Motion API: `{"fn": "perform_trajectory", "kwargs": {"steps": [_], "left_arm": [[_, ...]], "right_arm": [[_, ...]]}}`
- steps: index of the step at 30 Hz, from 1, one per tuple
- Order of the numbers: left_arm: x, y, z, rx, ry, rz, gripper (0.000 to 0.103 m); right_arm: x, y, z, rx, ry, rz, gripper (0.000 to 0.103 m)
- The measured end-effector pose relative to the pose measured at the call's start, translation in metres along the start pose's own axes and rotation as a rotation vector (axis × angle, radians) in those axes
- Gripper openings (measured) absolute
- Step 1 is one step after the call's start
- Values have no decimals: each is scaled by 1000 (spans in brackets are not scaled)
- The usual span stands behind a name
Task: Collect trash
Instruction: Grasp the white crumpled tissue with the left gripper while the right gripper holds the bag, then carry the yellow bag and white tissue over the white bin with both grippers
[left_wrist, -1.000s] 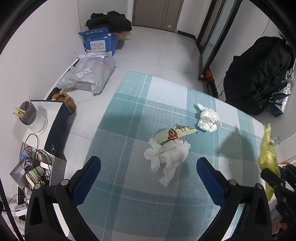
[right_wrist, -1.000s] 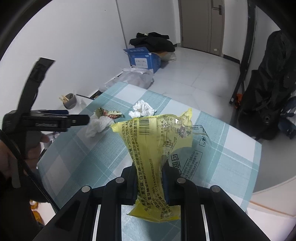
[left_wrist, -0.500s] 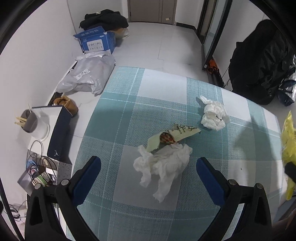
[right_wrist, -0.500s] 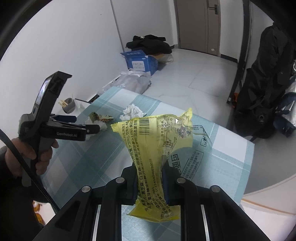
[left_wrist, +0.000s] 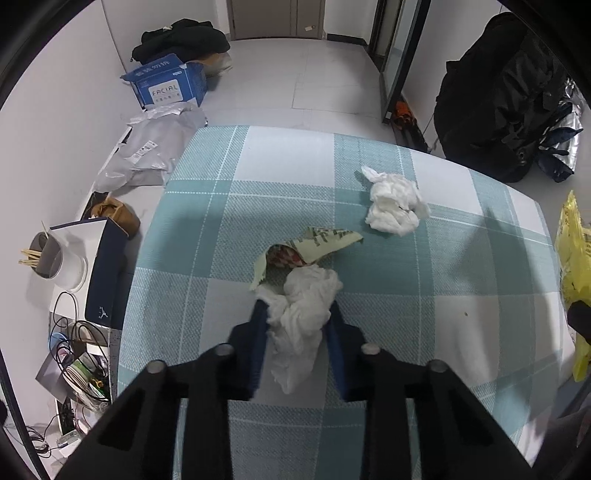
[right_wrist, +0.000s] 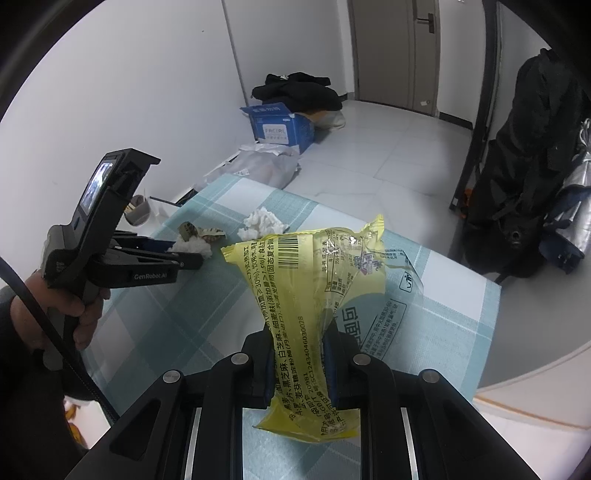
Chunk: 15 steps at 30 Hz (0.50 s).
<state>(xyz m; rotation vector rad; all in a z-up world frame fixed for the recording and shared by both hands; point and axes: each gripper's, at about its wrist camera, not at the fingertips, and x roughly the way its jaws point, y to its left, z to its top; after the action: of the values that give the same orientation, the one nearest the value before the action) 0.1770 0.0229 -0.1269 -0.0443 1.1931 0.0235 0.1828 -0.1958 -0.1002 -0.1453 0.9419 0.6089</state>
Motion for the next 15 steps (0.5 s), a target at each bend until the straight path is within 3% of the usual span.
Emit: {"fn": "perform_trajectory", "kwargs": {"steps": [15], "left_arm": [[-11, 3, -16, 2, -26, -29, 13]], "right_arm": [[4, 5, -2, -4, 2, -11, 20]]}}
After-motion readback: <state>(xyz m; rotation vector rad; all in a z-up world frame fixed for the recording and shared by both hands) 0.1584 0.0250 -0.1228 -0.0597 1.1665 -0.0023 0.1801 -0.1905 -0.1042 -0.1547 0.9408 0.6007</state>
